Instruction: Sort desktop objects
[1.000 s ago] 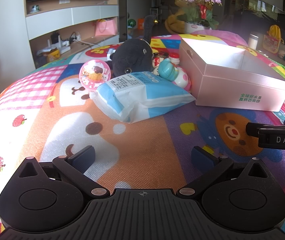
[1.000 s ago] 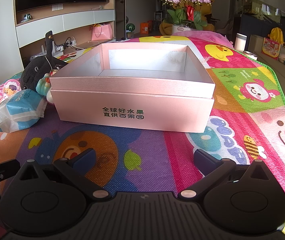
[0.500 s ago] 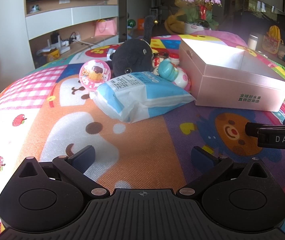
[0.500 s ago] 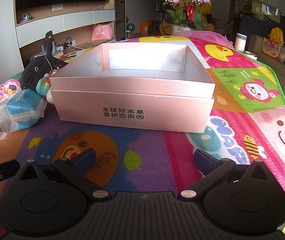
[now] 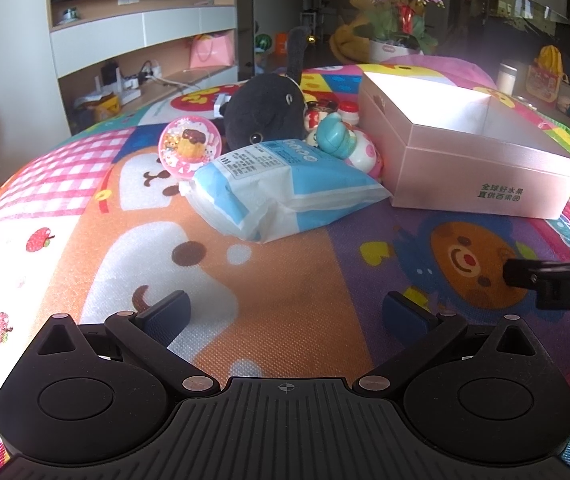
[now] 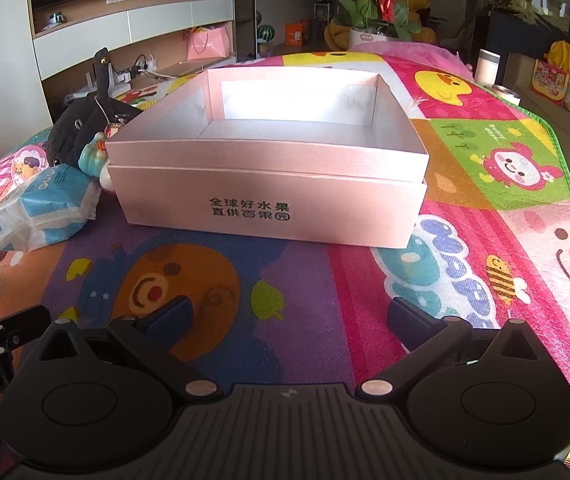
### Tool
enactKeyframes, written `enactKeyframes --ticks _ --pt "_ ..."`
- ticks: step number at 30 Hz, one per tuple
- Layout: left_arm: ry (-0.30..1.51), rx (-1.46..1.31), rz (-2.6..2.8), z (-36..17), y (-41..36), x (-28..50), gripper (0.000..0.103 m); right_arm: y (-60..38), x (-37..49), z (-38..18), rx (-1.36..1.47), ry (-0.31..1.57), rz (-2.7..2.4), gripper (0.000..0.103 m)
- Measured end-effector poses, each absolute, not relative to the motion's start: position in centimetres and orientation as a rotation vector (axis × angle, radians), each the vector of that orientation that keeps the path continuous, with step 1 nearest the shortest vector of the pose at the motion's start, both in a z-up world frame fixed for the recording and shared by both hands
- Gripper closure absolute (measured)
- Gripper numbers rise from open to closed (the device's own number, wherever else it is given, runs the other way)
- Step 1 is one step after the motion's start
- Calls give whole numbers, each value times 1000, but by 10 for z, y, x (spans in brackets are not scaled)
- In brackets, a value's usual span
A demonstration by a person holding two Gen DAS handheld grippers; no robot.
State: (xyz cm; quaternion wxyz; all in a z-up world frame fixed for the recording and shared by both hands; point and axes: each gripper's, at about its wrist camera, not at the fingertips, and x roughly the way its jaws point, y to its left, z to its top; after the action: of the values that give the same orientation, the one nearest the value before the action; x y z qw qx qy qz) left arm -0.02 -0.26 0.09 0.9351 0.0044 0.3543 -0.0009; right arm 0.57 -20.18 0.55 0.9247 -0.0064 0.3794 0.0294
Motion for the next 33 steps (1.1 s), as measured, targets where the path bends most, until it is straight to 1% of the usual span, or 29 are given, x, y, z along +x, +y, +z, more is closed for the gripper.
enactKeyframes --ticks 6,9,11,14,16,17,18,19,20,21,23,24,26,29,33 --pt "737 3 -34 3 2 2 0 -204 -4 4 -22 789 81 0" --pt "666 -25 -61 13 10 3 0 -203 -3 5 -32 793 82 0" --pt "601 59 -41 21 7 9 0 -204 -4 5 -31 792 90 0" --pt "567 243 -50 22 -6 27 0 -204 -4 9 -53 794 174 0" --pt "565 317 -67 19 -12 39 0 -200 -10 20 -93 720 228 0" --pt "568 339 -76 17 -14 45 0 -194 -15 28 -139 661 236 2" --pt "573 362 -77 14 -14 51 0 -187 -18 36 -191 601 246 12" --pt "574 386 -52 13 -13 56 0 -177 -21 46 -244 543 263 17" --pt "571 399 -11 12 -10 60 0 -169 -21 54 -285 500 277 24" --pt "564 390 35 13 -4 62 0 -159 -18 62 -319 464 288 32" --pt "572 331 116 17 17 63 0 -140 -9 74 -376 419 322 39" --pt "581 304 154 18 29 62 0 -130 -3 78 -404 408 348 45" --pt "594 280 233 19 49 57 0 -109 13 82 -441 405 395 49" --pt "614 214 284 19 76 48 0 -76 43 75 -489 442 428 49" --pt "618 6 186 26 107 31 0 -40 69 49 -586 502 440 48"
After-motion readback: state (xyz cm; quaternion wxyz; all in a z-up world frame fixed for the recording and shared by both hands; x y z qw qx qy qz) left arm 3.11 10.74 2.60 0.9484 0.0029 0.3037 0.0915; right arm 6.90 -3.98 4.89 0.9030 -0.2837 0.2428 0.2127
